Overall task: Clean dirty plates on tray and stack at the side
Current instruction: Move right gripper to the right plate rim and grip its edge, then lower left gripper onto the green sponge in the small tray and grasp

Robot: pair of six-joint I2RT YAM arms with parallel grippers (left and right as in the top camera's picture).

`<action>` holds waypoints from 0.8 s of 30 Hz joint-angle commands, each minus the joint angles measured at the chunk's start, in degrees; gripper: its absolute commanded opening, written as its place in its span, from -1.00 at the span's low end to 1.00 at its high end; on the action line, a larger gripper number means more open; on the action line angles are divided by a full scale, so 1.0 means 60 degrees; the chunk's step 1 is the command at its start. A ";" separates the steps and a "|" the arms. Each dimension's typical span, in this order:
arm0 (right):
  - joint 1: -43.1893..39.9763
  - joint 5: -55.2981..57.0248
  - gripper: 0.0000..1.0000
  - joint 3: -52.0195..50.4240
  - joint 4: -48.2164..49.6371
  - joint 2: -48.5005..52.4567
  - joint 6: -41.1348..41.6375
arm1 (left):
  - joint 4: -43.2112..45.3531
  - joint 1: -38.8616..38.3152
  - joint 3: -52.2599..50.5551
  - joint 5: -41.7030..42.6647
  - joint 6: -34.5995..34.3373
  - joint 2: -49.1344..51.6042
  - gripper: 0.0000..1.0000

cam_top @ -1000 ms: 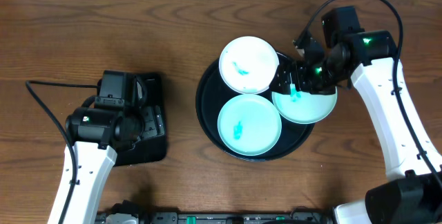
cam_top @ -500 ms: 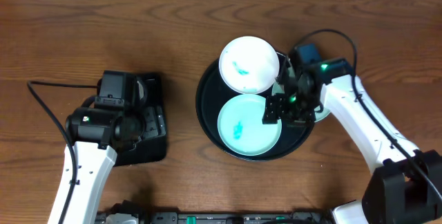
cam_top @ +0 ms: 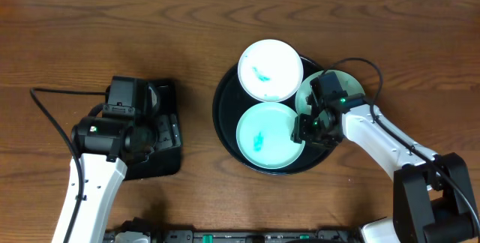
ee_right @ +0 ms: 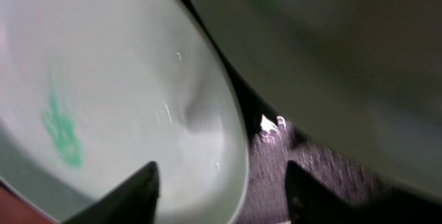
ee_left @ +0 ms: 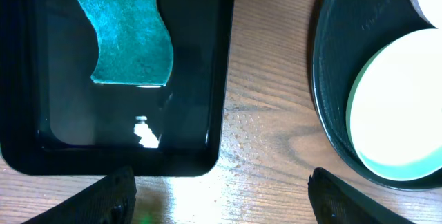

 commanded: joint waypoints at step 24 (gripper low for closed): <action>0.0619 0.0062 -0.97 -0.0776 0.1494 -0.0007 0.0098 | -0.0273 0.0055 -0.0004 -0.1934 -0.1198 0.0127 0.02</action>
